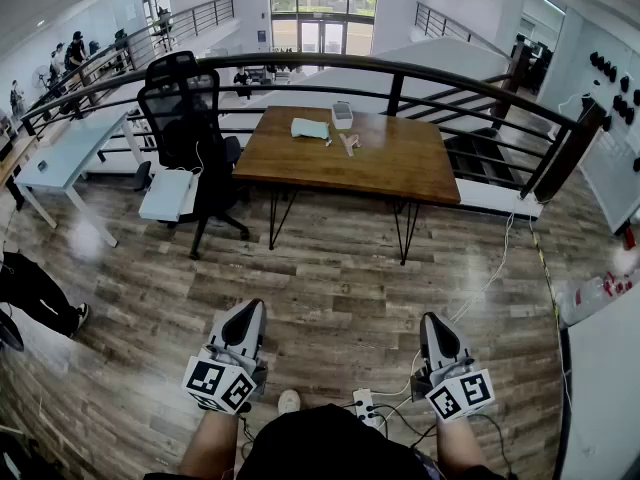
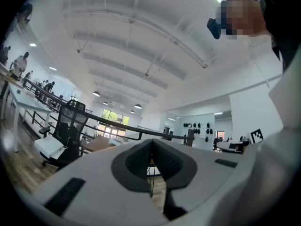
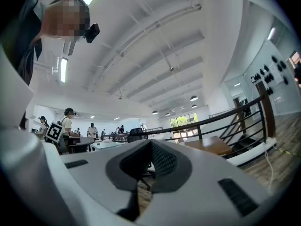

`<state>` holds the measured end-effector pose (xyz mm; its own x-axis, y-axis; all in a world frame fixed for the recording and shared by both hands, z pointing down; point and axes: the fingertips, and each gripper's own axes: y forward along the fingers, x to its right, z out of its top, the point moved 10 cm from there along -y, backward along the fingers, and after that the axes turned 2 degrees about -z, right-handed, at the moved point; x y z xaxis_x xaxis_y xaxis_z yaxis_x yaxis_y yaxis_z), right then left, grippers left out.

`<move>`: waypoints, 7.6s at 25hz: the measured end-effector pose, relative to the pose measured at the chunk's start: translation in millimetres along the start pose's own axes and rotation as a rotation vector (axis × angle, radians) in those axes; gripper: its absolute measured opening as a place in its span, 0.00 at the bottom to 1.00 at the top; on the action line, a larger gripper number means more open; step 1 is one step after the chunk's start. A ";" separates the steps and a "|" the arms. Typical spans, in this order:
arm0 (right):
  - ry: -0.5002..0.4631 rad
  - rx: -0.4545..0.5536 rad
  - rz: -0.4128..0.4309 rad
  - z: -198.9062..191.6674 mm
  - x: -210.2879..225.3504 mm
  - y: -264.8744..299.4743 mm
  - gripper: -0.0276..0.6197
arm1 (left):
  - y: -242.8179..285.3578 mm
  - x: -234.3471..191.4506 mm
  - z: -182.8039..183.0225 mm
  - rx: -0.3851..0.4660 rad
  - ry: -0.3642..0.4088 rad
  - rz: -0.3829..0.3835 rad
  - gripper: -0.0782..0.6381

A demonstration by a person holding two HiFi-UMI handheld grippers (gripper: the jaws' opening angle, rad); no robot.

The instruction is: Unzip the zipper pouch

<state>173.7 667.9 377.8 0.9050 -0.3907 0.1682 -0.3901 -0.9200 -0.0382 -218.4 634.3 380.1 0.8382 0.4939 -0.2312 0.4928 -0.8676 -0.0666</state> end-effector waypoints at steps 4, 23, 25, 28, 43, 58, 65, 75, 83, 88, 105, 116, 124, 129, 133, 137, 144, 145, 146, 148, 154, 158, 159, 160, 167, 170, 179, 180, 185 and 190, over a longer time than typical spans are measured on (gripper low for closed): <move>0.010 0.000 -0.003 1.0 8.6 2.1 0.03 | 4.2 2.6 0.5 0.014 -0.010 -0.002 0.13; 0.032 -0.001 -0.017 -17.9 -32.3 51.1 0.05 | 5.5 -50.3 1.5 -0.011 -0.012 -0.053 0.13; 0.032 0.003 -0.025 -17.8 -43.2 60.2 0.05 | 4.8 -62.9 4.8 -0.016 -0.014 -0.073 0.13; 0.033 0.009 -0.034 -16.5 -58.1 74.6 0.05 | 3.0 -81.3 10.9 -0.015 -0.017 -0.097 0.13; 0.036 0.005 -0.063 -24.3 -78.6 111.8 0.04 | 12.4 -128.8 15.0 -0.025 -0.018 -0.100 0.13; 0.024 0.046 -0.031 -11.3 31.4 211.2 0.05 | 136.8 -139.3 20.3 0.002 -0.012 -0.017 0.13; 0.000 0.077 -0.028 -2.5 84.0 251.6 0.42 | 200.8 -139.9 24.4 0.040 0.024 0.035 0.44; 0.024 0.065 -0.056 1.7 144.2 275.8 0.53 | 266.9 -122.7 8.5 0.016 0.029 0.052 0.53; 0.010 0.030 -0.037 2.1 176.2 278.9 0.52 | 295.4 -106.8 -0.4 0.021 0.012 0.089 0.54; 0.020 0.029 -0.042 1.3 188.8 282.7 0.49 | 304.8 -105.1 -2.0 0.002 0.020 0.096 0.54; 0.010 0.028 -0.130 8.4 214.0 352.7 0.40 | 389.4 -172.5 7.7 0.023 0.030 0.031 0.54; -0.055 0.038 -0.134 27.1 210.5 449.3 0.38 | 449.7 -255.6 16.2 0.027 -0.009 0.048 0.54; -0.085 0.014 -0.170 33.3 199.8 490.2 0.37 | 475.3 -295.1 21.5 0.009 -0.021 0.008 0.54; -0.100 -0.006 -0.180 26.5 193.4 509.6 0.37 | 484.7 -317.5 15.3 -0.002 -0.036 -0.006 0.54; -0.092 -0.001 -0.185 23.0 189.7 522.5 0.36 | 492.3 -328.8 13.2 -0.029 -0.031 -0.015 0.54; -0.089 -0.002 -0.197 17.3 195.0 532.1 0.35 | 504.2 -335.3 9.2 -0.057 -0.029 -0.021 0.54; -0.114 0.006 -0.199 8.2 220.6 551.7 0.34 | 538.4 -341.5 -1.7 -0.068 -0.019 -0.033 0.54; -0.105 0.006 -0.200 7.9 225.2 557.5 0.34 | 544.9 -342.6 -1.8 -0.069 -0.018 -0.035 0.54; -0.096 0.008 -0.199 8.4 229.4 563.6 0.34 | 551.5 -343.6 -1.1 -0.072 -0.015 -0.037 0.53; -0.091 0.015 -0.186 11.4 237.3 577.0 0.33 | 565.7 -345.1 2.1 -0.077 -0.006 -0.040 0.54; -0.088 0.008 -0.146 19.5 274.2 622.3 0.33 | 619.1 -347.2 7.1 -0.084 0.005 -0.036 0.53; -0.094 -0.005 -0.111 24.7 305.5 657.5 0.32 | 657.2 -349.1 5.0 -0.098 0.012 -0.027 0.53; -0.095 -0.006 -0.101 25.9 312.8 666.4 0.32 | 665.9 -349.9 4.1 -0.101 0.013 -0.022 0.53; -0.095 -0.007 -0.092 26.5 320.1 675.0 0.32 | 674.2 -350.7 2.8 -0.105 0.015 -0.016 0.53; -0.061 -0.032 -0.029 18.8 369.0 729.5 0.31 | 733.1 -354.4 -17.0 -0.172 0.025 0.022 0.53; -0.057 -0.045 0.002 16.5 389.6 747.2 0.31 | 757.4 -355.1 -30.5 -0.215 0.035 0.044 0.53; -0.016 -0.089 0.041 11.3 447.2 774.4 0.30 | 833.1 -356.6 -80.7 -0.358 0.036 0.076 0.51; -0.014 -0.097 0.042 9.6 452.4 774.5 0.30 | 840.5 -357.1 -85.8 -0.373 0.035 0.074 0.51; -0.002 -0.161 0.017 -1.4 474.4 773.2 0.28 | 873.4 -363.8 -112.0 -0.478 0.023 0.077 0.51; -0.002 -0.213 -0.053 -13.2 488.9 765.6 0.28 | 912.1 -380.6 -154.5 -0.664 0.031 0.102 0.49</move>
<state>315.3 -227.1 443.8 0.9253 -0.3426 0.1626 -0.3692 -0.9118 0.1795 -51.9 -336.0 557.4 0.8896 0.4213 -0.1762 0.4415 -0.6948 0.5678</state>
